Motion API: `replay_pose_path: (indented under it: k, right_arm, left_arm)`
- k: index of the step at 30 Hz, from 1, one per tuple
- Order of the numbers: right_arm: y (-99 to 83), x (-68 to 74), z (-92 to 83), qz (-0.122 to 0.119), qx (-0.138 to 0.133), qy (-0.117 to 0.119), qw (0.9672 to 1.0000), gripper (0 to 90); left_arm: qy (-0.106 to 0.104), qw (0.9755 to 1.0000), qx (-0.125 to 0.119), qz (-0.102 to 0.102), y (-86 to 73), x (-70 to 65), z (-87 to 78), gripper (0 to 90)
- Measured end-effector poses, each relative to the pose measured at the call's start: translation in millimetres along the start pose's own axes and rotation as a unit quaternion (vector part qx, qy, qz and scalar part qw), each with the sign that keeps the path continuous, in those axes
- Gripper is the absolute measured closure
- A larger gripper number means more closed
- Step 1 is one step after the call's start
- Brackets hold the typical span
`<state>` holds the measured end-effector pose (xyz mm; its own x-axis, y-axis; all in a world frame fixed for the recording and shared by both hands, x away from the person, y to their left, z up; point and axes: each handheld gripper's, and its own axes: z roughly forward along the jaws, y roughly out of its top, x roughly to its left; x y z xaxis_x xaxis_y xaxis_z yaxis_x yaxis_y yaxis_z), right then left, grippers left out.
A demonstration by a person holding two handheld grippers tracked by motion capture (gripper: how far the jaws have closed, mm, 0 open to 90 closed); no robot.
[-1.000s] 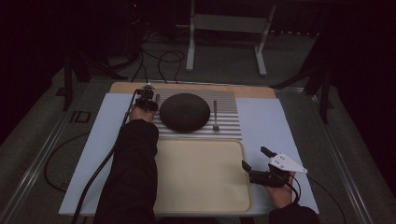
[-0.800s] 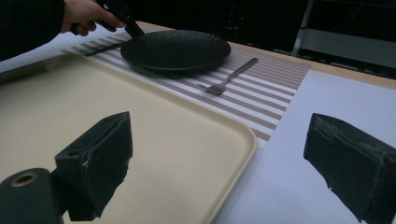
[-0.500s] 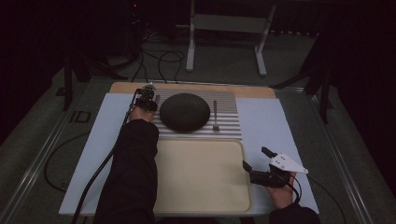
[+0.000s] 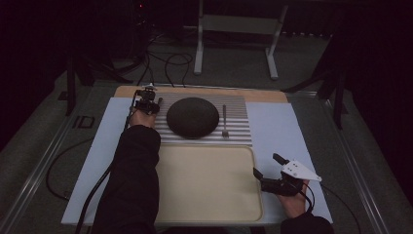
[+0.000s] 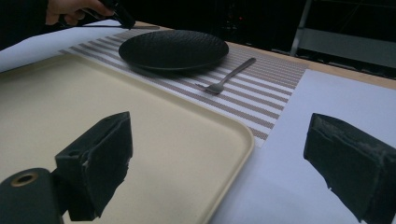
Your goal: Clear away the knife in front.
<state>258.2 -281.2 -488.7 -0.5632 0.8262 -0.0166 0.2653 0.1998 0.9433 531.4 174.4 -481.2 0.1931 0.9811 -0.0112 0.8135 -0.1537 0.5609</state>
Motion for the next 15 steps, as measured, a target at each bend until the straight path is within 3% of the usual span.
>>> replay_pose_path:
  k: [15]
  right_arm:
    - [0.1, 0.0, -0.6, -0.001, -0.002, -0.003, 1.0, 8.4]
  left_arm:
    - [-0.002, 0.9996, -0.025, -0.011, -2.0, -4.3, -23.0, 80.6]
